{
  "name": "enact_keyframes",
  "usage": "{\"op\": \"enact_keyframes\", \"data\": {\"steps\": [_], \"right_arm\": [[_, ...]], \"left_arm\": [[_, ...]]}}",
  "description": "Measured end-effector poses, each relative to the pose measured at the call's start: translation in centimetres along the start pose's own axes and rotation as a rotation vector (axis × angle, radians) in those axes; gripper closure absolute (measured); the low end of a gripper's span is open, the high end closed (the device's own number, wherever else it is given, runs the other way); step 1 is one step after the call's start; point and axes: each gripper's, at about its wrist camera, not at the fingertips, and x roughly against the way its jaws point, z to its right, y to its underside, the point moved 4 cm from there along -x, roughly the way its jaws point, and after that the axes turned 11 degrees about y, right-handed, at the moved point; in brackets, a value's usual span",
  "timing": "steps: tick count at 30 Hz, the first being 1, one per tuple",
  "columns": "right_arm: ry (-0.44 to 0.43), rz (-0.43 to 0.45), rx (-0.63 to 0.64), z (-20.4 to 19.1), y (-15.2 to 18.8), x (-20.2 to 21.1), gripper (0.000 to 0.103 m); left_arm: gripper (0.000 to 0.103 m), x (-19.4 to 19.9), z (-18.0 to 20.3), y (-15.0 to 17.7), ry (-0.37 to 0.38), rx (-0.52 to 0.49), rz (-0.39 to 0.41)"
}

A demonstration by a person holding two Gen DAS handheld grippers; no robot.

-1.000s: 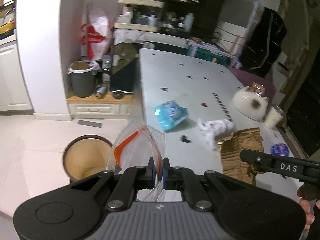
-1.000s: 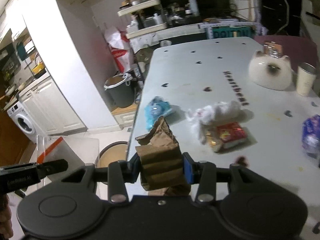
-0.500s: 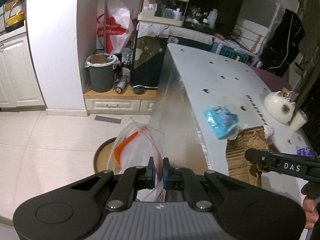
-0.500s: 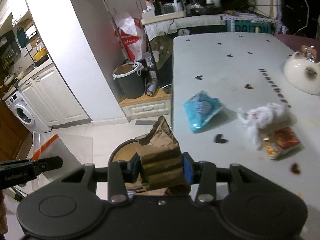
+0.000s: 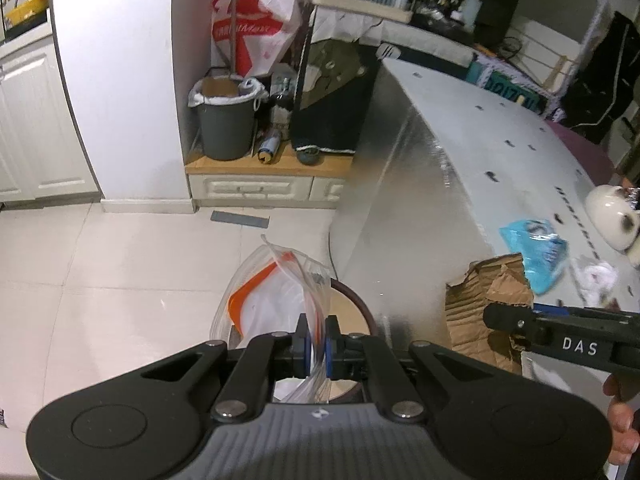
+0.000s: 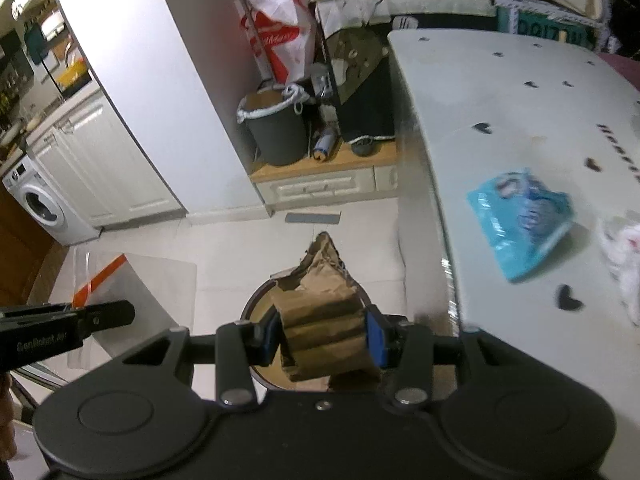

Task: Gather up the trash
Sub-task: 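Carry the plastic bag and brown paper in both tools over the wastebasket, then open both tools to drop the bag and paper into the wastebasket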

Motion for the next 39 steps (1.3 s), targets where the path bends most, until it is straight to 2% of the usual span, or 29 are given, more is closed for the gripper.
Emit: {"op": "enact_keyframes", "data": {"steps": [9, 14, 20, 26, 31, 35, 39], "right_arm": [[0.003, -0.114, 0.077, -2.8, -2.2, -10.9, 0.059], [0.003, -0.187, 0.097, -3.6, -1.7, -17.7, 0.058], [-0.006, -0.291, 0.079, -4.3, 0.4, -24.6, 0.058], [0.001, -0.364, 0.109, -5.1, 2.4, -28.8, 0.058], [0.009, -0.372, 0.143, -5.9, 2.8, -31.2, 0.057], [0.006, -0.374, 0.179, -6.3, 2.6, -32.8, 0.057], [0.002, -0.376, 0.224, -6.9, 2.3, -34.4, 0.055]], "left_arm": [[0.097, -8.6, -4.7, -1.5, 0.001, 0.070, -0.059], [0.097, -13.5, -7.2, -0.4, -0.012, 0.116, -0.113], [0.097, -18.9, -9.3, 1.9, -0.019, 0.178, -0.194], [0.097, -23.4, -10.4, 4.4, -0.020, 0.249, -0.274], [0.097, -25.9, -11.1, 6.1, -0.016, 0.314, -0.329], [0.097, -26.9, -11.9, 7.0, 0.005, 0.381, -0.343], [0.097, -27.3, -12.3, 7.5, 0.005, 0.400, -0.350]]}}
